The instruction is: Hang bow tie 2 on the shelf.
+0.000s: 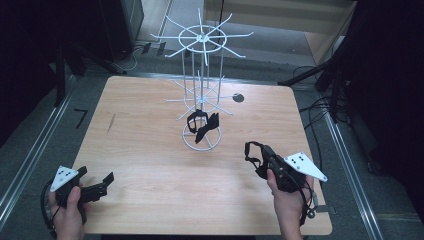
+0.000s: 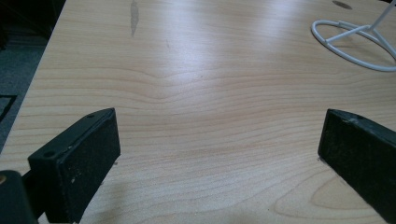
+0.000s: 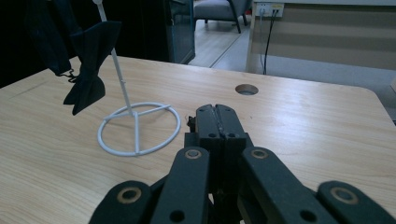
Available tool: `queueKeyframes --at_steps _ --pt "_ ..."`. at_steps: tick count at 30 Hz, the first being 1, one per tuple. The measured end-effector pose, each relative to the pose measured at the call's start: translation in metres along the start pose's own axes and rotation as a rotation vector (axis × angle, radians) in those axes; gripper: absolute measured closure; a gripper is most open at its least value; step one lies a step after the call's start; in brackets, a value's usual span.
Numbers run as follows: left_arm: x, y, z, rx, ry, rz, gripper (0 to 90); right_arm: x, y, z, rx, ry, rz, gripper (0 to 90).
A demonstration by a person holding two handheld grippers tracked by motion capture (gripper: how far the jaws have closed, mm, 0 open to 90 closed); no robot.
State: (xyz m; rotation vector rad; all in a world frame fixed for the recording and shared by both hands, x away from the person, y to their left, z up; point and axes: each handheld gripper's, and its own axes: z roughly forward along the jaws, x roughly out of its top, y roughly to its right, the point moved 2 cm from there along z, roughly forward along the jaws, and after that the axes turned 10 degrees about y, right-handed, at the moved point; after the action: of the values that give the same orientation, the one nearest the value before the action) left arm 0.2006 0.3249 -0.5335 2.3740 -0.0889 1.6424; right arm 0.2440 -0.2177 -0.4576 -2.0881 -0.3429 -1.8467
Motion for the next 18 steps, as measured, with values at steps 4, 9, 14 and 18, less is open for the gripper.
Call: queueKeyframes --at_steps 4,9,14,18 --pt "0.000 0.000 0.000 0.000 0.000 0.002 0.0 0.004 -0.003 0.001 0.005 0.004 -0.005 90.0" --pt "0.000 0.000 0.000 0.000 0.000 0.001 0.0 0.009 -0.008 0.002 0.015 0.010 -0.007 90.0" --pt "0.000 0.000 0.000 0.001 0.000 0.001 0.0 0.014 -0.012 0.004 0.026 0.023 -0.013 90.0" --pt "0.000 0.000 -0.001 0.001 0.000 0.003 0.0 0.017 -0.017 0.006 0.036 0.029 -0.015 90.0"
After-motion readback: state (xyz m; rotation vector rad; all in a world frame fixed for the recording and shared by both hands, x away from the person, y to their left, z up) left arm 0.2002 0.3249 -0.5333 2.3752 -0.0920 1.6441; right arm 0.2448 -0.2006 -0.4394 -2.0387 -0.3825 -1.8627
